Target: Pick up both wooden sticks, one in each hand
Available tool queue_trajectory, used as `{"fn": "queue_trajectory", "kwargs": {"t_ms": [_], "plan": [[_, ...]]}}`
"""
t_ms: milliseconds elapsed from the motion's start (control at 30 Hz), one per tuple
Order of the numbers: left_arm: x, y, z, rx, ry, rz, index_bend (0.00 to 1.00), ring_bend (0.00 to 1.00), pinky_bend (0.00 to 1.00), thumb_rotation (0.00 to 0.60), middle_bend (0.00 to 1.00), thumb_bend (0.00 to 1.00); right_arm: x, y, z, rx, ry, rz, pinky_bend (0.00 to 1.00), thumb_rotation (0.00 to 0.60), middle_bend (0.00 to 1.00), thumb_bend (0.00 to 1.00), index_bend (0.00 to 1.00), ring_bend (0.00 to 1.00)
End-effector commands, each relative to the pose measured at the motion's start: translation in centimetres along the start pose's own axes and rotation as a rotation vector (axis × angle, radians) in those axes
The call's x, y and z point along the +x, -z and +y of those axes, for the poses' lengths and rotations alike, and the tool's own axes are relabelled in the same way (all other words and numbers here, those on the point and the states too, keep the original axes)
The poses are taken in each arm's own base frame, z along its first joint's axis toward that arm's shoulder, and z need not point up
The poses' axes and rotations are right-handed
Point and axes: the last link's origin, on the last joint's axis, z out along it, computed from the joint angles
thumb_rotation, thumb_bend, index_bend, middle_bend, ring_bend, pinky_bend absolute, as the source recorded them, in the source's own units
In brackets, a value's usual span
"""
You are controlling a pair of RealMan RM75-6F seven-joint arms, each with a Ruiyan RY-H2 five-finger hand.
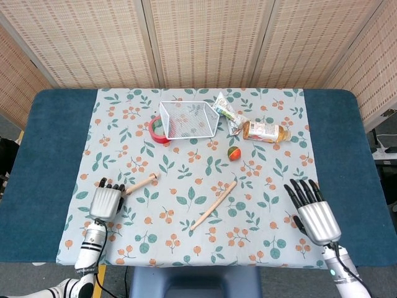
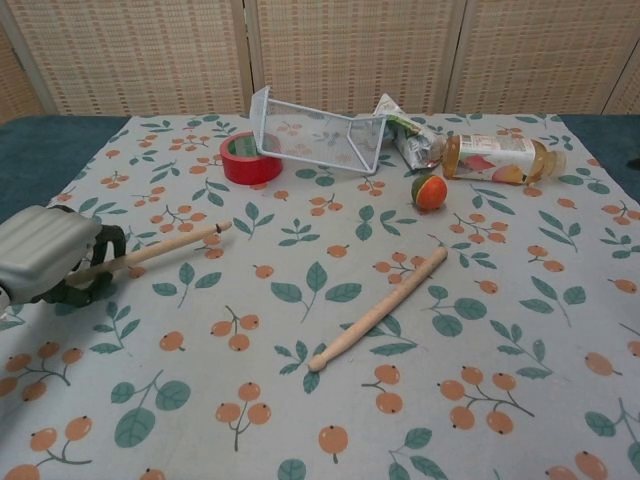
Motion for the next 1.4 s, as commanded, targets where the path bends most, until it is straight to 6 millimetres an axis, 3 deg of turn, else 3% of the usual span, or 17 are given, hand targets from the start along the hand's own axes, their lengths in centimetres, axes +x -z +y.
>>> {"fn": "queue_trajectory", "kwargs": {"t_ms": [33,200,333,433,633,833,1033,1400], "plan": [[0.6,0.6,-1.2,-0.014,0.038,0.076,0.84,0.56,0.26,0.600,0.91,0.62,0.1,-1.1,-1.4,0.074,0.021,-0.007,0.00,0.600,0.00,0.30,0.02,0.00],[1.2,2.1,-3.4,-0.027,0.075,0.121,0.84,0.57,0.26,0.600,0.91,0.62,-0.3,-4.2,-4.7,0.226,0.076,-0.018,0.00,0.600,0.04,0.30,0.09,0.00],[1.6,3.1,-5.1,-0.002,0.070,0.137,0.84,0.57,0.26,0.600,0.91,0.62,-1.4,-6.7,-8.8,0.349,0.100,-0.023,0.01,0.600,0.09,0.30,0.10,0.00],[1.7,3.5,-6.2,0.023,0.067,0.139,0.84,0.57,0.26,0.600,0.91,0.62,-2.4,-8.3,-11.3,0.405,0.131,-0.014,0.04,0.600,0.18,0.30,0.18,0.01],[1.9,3.8,-7.5,0.049,0.062,0.142,0.84,0.57,0.26,0.600,0.91,0.62,-4.1,-10.9,-14.2,0.432,0.172,-0.022,0.05,0.600,0.25,0.30,0.25,0.03],[1.8,3.8,-8.0,0.050,0.058,0.151,0.85,0.58,0.27,0.600,0.91,0.62,-4.7,-12.0,-15.2,0.424,0.200,-0.001,0.05,0.600,0.29,0.30,0.29,0.06],[1.7,3.7,-8.2,0.052,0.061,0.152,0.85,0.58,0.27,0.600,0.91,0.62,-5.3,-12.9,-15.1,0.403,0.238,-0.001,0.07,0.600,0.38,0.30,0.41,0.13],[1.5,3.6,-8.3,0.050,0.057,0.147,0.85,0.59,0.27,0.600,0.91,0.62,-6.1,-13.3,-14.8,0.384,0.302,-0.014,0.09,0.600,0.39,0.30,0.44,0.14]]}}
